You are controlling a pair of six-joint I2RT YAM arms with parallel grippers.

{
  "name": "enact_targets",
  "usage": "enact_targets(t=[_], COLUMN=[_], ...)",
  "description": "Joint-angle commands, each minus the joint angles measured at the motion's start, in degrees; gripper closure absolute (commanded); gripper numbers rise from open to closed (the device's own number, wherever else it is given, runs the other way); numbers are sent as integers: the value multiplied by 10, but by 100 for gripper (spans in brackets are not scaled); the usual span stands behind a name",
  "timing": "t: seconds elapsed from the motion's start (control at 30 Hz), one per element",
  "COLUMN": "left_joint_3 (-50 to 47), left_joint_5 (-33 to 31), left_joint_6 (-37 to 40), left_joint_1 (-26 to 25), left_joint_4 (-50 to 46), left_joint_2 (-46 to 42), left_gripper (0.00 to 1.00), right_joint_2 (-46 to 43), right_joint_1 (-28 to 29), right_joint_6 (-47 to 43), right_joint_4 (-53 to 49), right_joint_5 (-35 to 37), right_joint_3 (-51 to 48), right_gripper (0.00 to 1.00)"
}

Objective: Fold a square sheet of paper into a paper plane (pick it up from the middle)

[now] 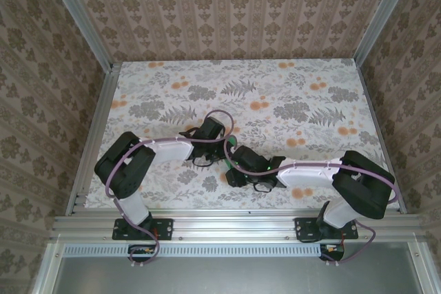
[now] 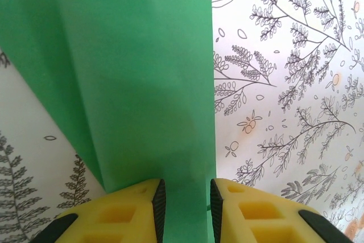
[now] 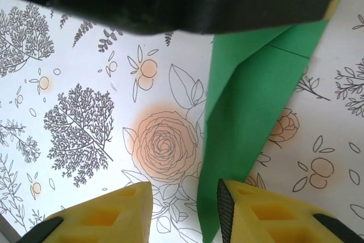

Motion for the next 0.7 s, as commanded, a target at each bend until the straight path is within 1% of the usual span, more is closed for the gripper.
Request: enact_targets(t=[0.0, 0.07, 0.2, 0.27, 0.33, 0.47, 0.53, 0.67], left_joint_3=[13, 13, 14, 14, 14, 16, 17, 17], left_joint_5=[9, 10, 10, 11, 11, 12, 12, 11], left_joint_6=[0, 0, 0, 1, 2, 2, 4, 4], left_joint_1=[2, 2, 2, 2, 2, 3, 3, 3], left_joint_4=[-12, -12, -12, -12, -12, -13, -17, -16], left_joint_2=[8, 8, 6, 6, 6, 8, 7, 8], left_gripper=[70, 70, 70, 70, 70, 70, 70, 70], right_joint_2=[11, 14, 17, 19, 20, 22, 24, 28], right_joint_1=[5, 5, 5, 5, 5, 3, -3, -19], right_joint_6=[-23, -23, -19, -16, -10, 13, 29, 66], right_joint_4=[4, 0, 2, 7, 17, 28, 43, 107], right_joint_5=[32, 44, 58, 57, 54, 52, 36, -16], right_joint_3=[13, 13, 8, 4, -1, -11, -20, -48], right_gripper=[63, 64, 72, 74, 81, 90, 95, 100])
